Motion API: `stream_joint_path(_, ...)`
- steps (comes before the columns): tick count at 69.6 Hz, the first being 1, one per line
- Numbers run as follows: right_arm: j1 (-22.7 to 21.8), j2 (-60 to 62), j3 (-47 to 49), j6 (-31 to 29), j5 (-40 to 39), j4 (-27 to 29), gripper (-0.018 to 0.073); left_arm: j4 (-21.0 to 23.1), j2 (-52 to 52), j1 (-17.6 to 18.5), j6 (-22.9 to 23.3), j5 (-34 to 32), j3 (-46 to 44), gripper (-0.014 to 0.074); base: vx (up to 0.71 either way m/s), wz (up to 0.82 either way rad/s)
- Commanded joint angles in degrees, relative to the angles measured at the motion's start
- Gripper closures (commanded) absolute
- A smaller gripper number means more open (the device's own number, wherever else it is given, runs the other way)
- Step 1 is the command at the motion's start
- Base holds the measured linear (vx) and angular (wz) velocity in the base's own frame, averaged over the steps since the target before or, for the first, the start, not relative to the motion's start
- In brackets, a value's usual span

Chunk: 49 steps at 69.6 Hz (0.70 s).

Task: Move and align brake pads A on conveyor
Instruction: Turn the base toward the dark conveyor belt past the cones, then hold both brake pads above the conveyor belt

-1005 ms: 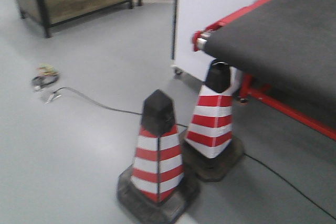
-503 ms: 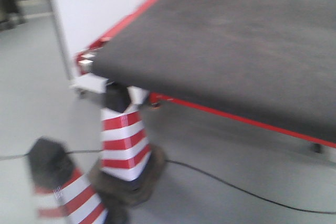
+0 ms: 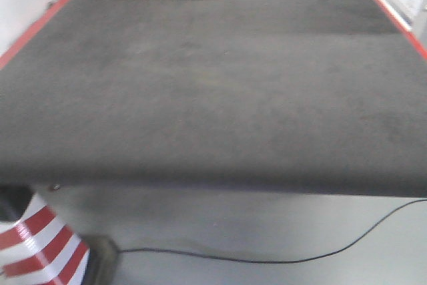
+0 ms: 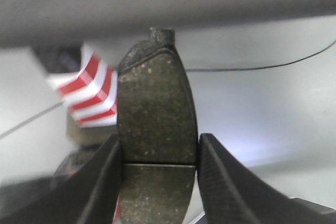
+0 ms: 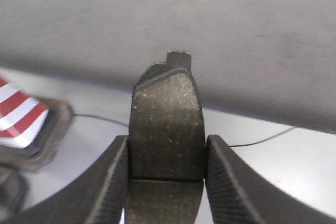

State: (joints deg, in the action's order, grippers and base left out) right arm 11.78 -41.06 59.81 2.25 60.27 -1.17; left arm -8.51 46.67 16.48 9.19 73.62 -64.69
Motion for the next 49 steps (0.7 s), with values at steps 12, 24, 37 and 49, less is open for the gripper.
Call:
stream_joint_path(12, 0.0, 0.0, 1.5, -0.3, -3.8, -0.3, 0.0567, -0.6, -0.2, 0.3, 0.4, -1.7, -1.2, 0.0603, 0.33, -0.31)
stream_joint_path(24, 0.0, 0.0, 1.5, -0.3, -3.6, -0.3, 0.0567, -0.6, -0.2, 0.3, 0.4, -1.7, -1.2, 0.0603, 0.34, -0.13)
stream_joint_path(37, 0.0, 0.0, 1.5, -0.3, -3.6, -0.3, 0.0567, -0.6, -0.2, 0.3, 0.4, -1.7, -1.2, 0.0603, 0.33, -0.05)
stream_joint_path(49, 0.0, 0.0, 1.5, -0.3, -3.6, -0.3, 0.0567, -0.6, -0.2, 0.3, 0.4, -1.7, -1.2, 0.0603, 0.29, -0.02)
